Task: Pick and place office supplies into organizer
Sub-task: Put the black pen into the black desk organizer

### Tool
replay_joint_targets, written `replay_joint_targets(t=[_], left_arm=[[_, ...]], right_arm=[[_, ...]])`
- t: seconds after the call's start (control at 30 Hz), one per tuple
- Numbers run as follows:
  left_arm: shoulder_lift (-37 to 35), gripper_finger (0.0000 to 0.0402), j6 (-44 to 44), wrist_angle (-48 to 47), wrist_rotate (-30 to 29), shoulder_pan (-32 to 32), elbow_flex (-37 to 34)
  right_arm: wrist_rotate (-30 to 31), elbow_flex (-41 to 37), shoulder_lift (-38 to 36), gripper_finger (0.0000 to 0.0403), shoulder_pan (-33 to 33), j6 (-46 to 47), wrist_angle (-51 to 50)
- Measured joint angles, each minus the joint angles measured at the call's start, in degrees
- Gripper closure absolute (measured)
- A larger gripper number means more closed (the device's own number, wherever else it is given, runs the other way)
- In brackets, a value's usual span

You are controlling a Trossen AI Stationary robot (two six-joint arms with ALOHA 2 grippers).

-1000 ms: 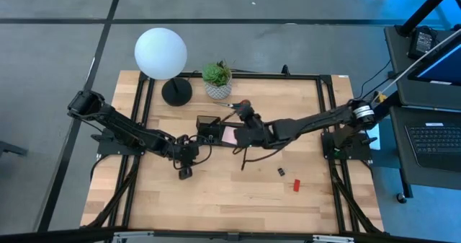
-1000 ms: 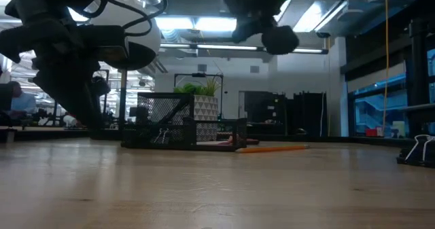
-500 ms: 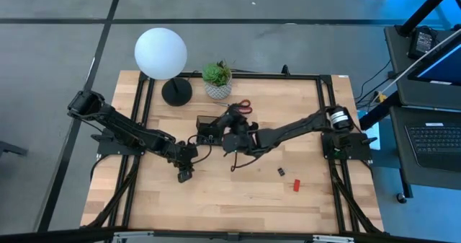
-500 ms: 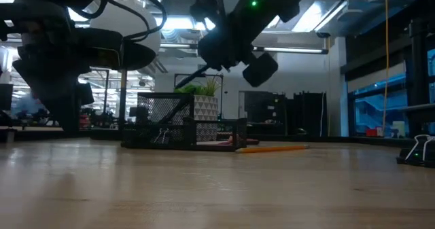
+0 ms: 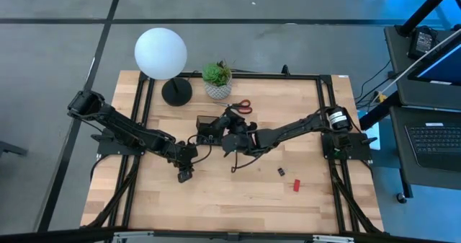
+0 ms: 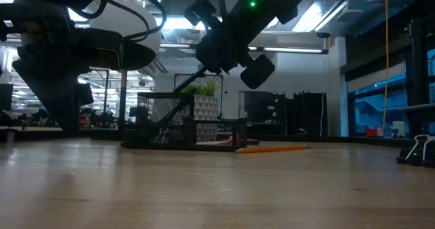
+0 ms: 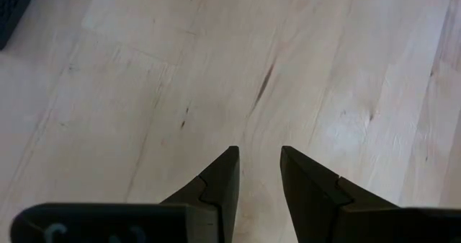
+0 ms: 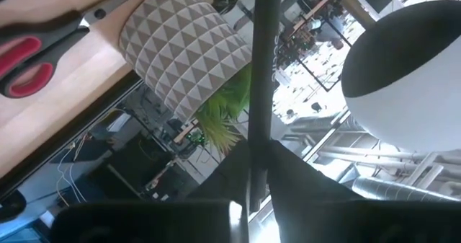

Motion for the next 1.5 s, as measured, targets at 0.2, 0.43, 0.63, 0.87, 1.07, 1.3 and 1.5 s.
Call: replay_joint_targets(t=[0.2,0.43,0.63,0.87,1.07,1.3,1.5], left_arm=[[0.00,0.0304,0.00,0.00,-0.02,0.00,0.00],[0.00,0.0304,0.01,0.04,-0.22,-0.02,0.00],[0.00,0.0304,-0.01,0.01,-0.23,-0.02,0.00],[0.00,0.0304,1.17,-0.17,-0.26,-0.02,0.00],[0.00,0.0304,1.51,-0.20,-0.26,-0.01,0.00],[0.00,0.0304,1.51,-0.20,-0.28,-0.01,0.00],[0.00,0.0304,1.51,-0.21,-0.28,-0.02,0.00]], right_arm=[[-0.88,0.00,0.14,0.0366,-0.02,0.15,0.15],[-1.42,0.00,3.16,0.0366,-0.75,-0.06,1.69],[-1.39,0.04,6.24,0.0366,-1.09,-0.11,2.02],[-1.69,0.02,6.91,0.0366,-1.07,-0.07,2.27],[-2.44,0.00,6.88,0.0366,-1.07,-0.04,3.48],[-3.65,0.00,6.86,0.0339,-1.07,0.16,3.63],[-3.63,0.00,6.84,0.0277,-1.05,0.19,3.63]])
